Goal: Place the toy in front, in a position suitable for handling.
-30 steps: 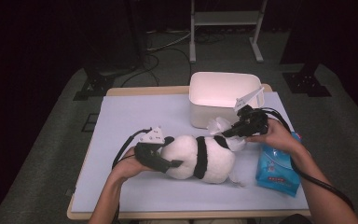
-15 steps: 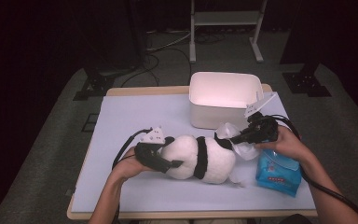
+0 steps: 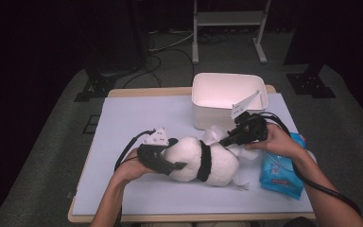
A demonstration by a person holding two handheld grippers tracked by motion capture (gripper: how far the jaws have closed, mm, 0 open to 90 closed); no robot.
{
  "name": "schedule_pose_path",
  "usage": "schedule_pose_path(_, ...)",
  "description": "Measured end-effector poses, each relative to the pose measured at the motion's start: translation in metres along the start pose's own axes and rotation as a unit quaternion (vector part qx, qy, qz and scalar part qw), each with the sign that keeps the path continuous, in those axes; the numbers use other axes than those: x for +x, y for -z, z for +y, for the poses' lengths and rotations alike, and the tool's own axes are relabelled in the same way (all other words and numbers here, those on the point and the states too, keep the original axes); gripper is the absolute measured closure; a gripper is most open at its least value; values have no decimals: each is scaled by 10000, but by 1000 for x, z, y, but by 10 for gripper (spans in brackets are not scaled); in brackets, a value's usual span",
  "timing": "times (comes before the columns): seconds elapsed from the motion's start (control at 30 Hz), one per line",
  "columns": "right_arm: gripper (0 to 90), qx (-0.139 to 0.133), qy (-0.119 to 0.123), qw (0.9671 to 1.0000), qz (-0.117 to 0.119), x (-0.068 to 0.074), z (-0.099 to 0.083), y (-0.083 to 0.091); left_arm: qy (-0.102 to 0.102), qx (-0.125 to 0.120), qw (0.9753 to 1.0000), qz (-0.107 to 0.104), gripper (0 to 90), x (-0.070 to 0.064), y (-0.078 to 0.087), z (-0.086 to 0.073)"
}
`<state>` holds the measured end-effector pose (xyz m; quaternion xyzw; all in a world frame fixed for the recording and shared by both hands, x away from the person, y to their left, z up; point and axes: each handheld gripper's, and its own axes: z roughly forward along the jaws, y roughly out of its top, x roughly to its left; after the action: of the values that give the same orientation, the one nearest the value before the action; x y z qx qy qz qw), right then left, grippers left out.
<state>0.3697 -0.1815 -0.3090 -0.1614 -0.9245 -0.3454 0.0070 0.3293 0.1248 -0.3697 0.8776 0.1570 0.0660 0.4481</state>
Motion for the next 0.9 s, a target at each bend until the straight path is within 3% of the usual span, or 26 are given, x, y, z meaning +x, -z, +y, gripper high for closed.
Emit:
schedule_pose_path(0.43, 831, 120, 151, 9997, 118, 7, 19, -15, 32, -29, 10000, -29, 250, 1, 0, 0)
schedule_pose_path(0.9, 831, -121, -313, 9994, -33, -7, -27, 10, 104, -44, 9999, -64, 248, 3, -1, -1)
